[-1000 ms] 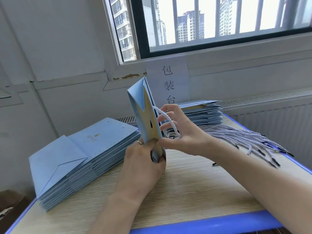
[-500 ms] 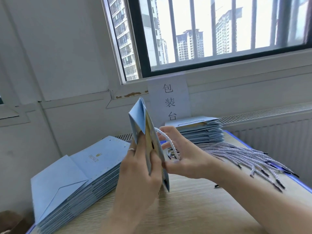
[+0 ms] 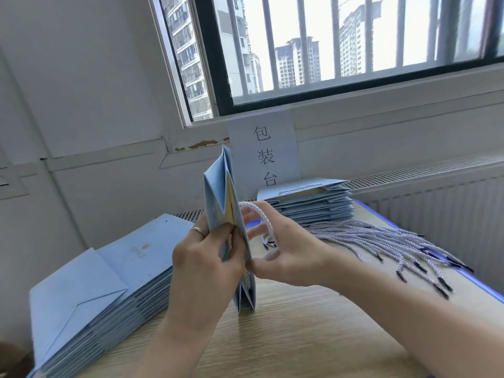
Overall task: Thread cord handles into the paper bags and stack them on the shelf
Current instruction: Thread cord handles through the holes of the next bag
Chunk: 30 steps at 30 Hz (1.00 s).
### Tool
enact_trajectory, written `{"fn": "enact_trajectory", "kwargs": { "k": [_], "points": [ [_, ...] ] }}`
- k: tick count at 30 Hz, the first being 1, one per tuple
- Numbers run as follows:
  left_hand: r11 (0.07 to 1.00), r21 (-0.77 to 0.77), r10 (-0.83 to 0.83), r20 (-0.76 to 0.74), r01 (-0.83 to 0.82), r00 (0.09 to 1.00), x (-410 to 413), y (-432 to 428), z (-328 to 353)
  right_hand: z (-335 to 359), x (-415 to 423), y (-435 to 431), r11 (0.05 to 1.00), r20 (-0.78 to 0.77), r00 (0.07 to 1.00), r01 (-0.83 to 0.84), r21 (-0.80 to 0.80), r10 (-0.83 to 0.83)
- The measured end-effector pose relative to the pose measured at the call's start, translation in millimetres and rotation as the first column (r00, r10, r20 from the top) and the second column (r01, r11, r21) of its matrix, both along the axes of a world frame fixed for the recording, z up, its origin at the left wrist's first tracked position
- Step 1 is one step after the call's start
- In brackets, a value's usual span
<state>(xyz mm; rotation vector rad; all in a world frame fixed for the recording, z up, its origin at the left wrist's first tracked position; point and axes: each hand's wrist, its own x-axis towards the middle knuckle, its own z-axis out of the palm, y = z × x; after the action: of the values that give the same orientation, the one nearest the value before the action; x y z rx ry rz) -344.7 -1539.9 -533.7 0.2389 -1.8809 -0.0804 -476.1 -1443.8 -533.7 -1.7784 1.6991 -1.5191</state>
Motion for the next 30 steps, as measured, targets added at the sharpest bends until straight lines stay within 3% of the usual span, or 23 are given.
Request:
{"fn": "enact_trajectory", "kwargs": {
  "k": [11,17,30],
  "points": [
    [0.990,0.128,-0.066,0.028,0.062,0.997,6,-3,-8,-1,-1,-2,1.000,0.000,1.000,0.020,0.014,-0.020],
    [0.964,0.254,-0.134,0.220,0.076,0.966,9,-5,-11,1,-1,1,0.998,-0.007,0.999,0.053,0.031,-0.052],
    [0.986,0.131,-0.101,-0.021,0.102,0.995,11,12,4,2,2,2,0.999,0.001,0.999,0.033,0.020,-0.033]
  ]
}}
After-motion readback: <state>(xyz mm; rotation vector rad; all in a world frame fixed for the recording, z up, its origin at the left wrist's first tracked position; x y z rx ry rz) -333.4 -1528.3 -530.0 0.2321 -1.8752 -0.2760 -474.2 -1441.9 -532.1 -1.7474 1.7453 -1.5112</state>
